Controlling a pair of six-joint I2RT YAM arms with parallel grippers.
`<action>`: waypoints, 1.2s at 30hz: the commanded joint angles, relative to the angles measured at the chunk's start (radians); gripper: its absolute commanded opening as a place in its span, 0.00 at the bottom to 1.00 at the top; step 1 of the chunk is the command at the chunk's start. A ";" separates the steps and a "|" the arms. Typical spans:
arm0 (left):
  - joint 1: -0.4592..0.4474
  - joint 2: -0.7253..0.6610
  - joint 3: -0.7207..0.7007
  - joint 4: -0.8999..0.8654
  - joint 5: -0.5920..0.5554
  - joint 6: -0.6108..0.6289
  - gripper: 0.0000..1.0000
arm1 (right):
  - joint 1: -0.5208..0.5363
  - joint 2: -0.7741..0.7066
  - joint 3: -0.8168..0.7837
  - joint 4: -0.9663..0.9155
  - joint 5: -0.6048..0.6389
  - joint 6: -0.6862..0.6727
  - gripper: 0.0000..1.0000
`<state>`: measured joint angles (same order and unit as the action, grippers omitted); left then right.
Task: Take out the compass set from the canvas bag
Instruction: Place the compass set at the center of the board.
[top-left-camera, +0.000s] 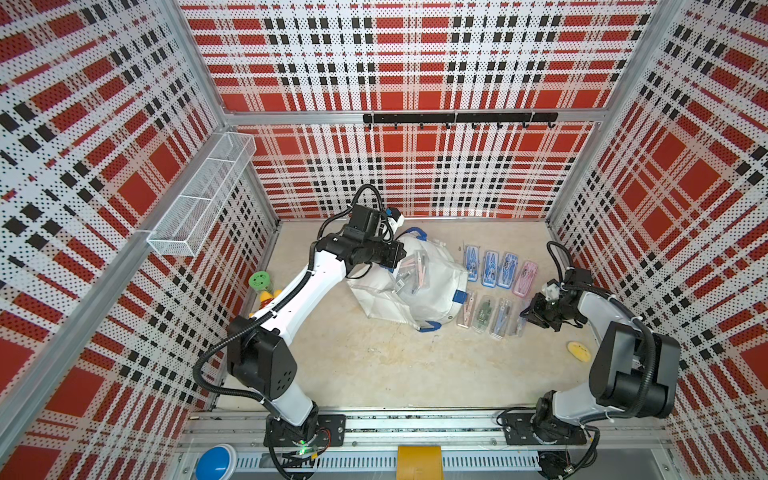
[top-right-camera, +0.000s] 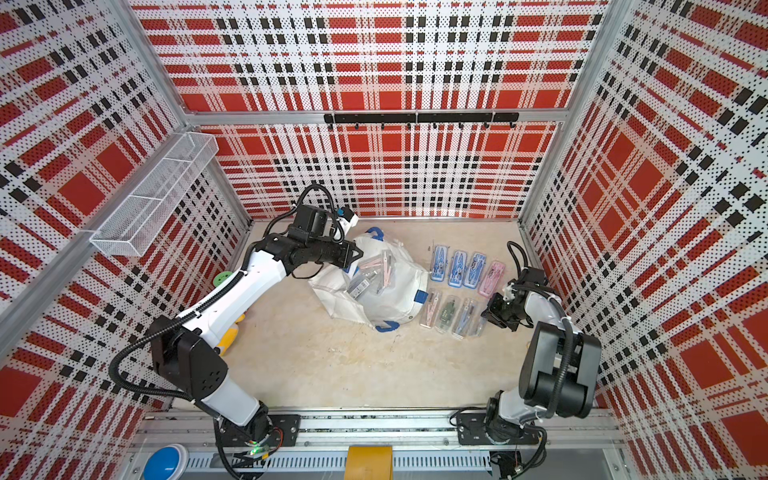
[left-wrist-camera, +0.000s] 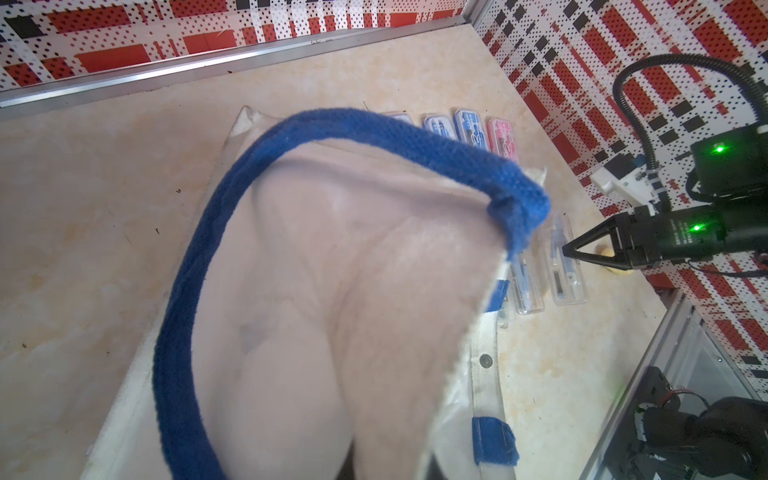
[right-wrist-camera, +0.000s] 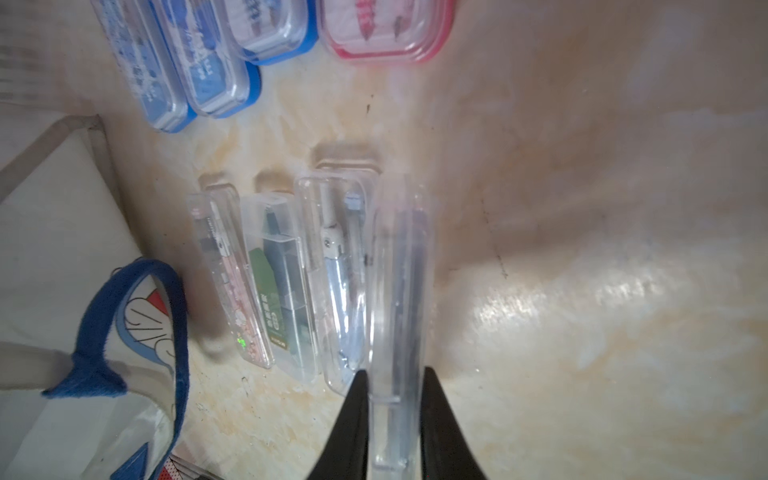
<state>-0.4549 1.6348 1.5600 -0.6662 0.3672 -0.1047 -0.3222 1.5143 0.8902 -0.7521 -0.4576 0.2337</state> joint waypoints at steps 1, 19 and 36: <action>0.004 -0.044 0.000 0.069 0.029 -0.008 0.00 | -0.004 0.030 0.029 0.012 0.005 -0.042 0.16; -0.005 -0.039 0.010 0.063 0.025 -0.016 0.00 | -0.004 0.077 0.047 0.004 0.118 -0.023 0.38; 0.000 -0.049 0.011 0.040 -0.005 -0.022 0.00 | 0.405 -0.262 0.122 0.080 0.146 0.266 0.48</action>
<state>-0.4576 1.6344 1.5600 -0.6666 0.3641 -0.1253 -0.0330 1.3022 0.9897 -0.7403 -0.3073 0.3977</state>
